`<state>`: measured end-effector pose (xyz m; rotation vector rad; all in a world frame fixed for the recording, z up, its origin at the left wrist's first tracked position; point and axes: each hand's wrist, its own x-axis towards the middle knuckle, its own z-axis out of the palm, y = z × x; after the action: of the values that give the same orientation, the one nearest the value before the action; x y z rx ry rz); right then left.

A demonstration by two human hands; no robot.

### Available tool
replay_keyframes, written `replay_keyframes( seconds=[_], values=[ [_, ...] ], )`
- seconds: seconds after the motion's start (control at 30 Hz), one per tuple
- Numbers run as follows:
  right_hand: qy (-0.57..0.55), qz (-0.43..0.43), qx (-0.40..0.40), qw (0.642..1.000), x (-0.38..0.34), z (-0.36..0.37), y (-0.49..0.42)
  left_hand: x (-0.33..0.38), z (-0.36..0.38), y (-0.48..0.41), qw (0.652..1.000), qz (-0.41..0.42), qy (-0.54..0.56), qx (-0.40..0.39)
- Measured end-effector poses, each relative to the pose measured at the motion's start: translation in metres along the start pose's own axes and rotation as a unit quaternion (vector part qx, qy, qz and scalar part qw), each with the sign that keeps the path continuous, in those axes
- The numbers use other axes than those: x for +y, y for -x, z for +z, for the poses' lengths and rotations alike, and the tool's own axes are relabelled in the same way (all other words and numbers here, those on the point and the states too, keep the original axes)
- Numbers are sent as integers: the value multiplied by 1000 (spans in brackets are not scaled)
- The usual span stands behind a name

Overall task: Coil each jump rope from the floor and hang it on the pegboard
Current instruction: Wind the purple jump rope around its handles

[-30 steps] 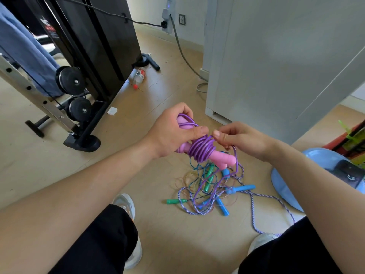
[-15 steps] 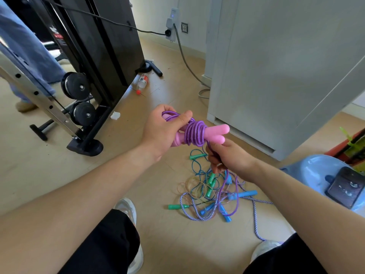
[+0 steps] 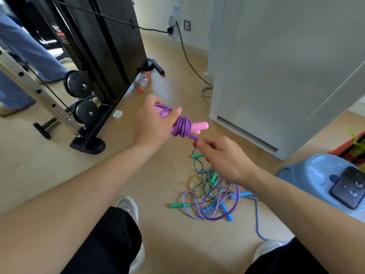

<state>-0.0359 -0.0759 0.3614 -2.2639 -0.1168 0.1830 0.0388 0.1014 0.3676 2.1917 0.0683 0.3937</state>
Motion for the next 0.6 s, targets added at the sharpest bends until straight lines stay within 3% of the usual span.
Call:
replay_keyframes(
  seconds=[0.17, 0.4, 0.6],
  values=[
    [91, -36, 7, 995, 8, -32, -8, -2, 11, 9, 990, 57, -19, -124],
    [23, -45, -4, 999, 30, -51, -18, -2, 14, 12, 964, 66, 56, -250],
    [-82, -14, -65, 994, 43, -52, -18, 9, 6, 11, 963, 41, 128, -232]
  ],
)
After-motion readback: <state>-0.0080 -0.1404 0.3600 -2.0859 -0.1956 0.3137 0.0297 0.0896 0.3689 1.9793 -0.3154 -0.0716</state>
